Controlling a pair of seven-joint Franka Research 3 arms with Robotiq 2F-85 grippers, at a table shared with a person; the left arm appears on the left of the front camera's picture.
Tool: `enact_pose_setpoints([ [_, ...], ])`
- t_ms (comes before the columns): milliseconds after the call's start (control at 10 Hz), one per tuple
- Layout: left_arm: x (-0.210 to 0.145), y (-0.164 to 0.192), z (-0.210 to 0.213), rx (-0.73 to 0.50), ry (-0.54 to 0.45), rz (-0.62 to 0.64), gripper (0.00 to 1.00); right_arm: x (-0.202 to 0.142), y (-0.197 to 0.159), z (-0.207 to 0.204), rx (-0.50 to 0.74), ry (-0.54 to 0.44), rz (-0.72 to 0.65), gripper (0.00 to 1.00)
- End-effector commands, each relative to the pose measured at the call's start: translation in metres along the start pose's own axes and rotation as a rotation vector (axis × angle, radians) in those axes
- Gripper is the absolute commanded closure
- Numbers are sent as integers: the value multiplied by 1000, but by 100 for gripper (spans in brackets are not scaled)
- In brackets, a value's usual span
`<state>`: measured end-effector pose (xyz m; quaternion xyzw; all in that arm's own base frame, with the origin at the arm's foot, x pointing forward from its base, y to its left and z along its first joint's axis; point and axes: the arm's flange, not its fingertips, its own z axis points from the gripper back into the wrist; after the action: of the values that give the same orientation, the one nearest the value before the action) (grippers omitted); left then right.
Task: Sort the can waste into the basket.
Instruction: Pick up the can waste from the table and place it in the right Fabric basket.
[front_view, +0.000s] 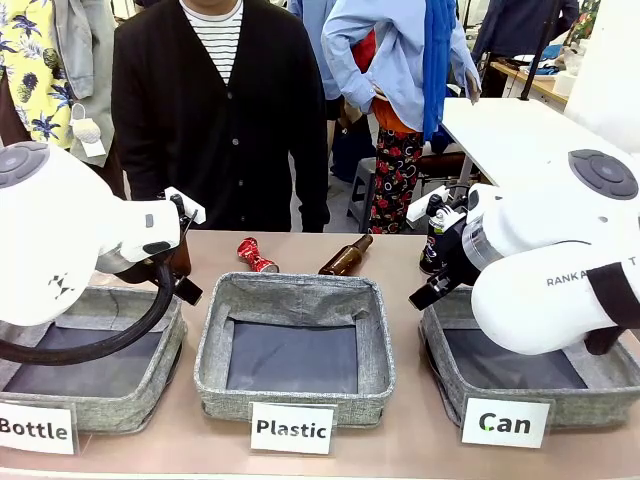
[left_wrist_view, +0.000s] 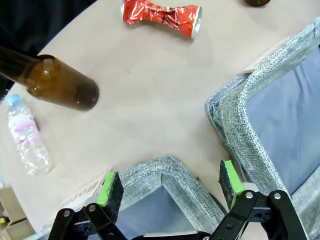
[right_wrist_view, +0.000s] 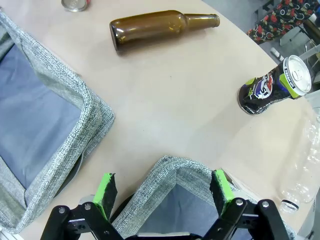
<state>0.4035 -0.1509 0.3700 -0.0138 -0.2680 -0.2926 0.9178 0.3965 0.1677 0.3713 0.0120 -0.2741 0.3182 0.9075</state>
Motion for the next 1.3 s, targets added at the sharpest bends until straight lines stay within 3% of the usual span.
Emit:
enact_pose_setpoints([
  [0,0,0,0,0,0,0,0,0,0,0,0,0,-1,0],
  [100,0,0,0,0,0,0,0,0,0,0,0,0,0,0],
  [200,0,0,0,0,0,0,0,10,2,20,126,-69,21,0],
  [400,19,-7,69,-149,-12,175,0,35,2,82,212,-73,-225,0],
  [600,22,-14,125,-334,-19,256,0,31,-10,128,377,-73,-356,0],
  [800,-3,10,178,-743,-73,196,0,5,-36,161,625,-78,-409,0],
  [1000,-53,80,203,-950,-220,236,0,-43,-97,180,779,-188,-630,0],
  [1200,-98,118,195,-944,-330,435,0,-101,-141,191,804,-341,-805,0],
])
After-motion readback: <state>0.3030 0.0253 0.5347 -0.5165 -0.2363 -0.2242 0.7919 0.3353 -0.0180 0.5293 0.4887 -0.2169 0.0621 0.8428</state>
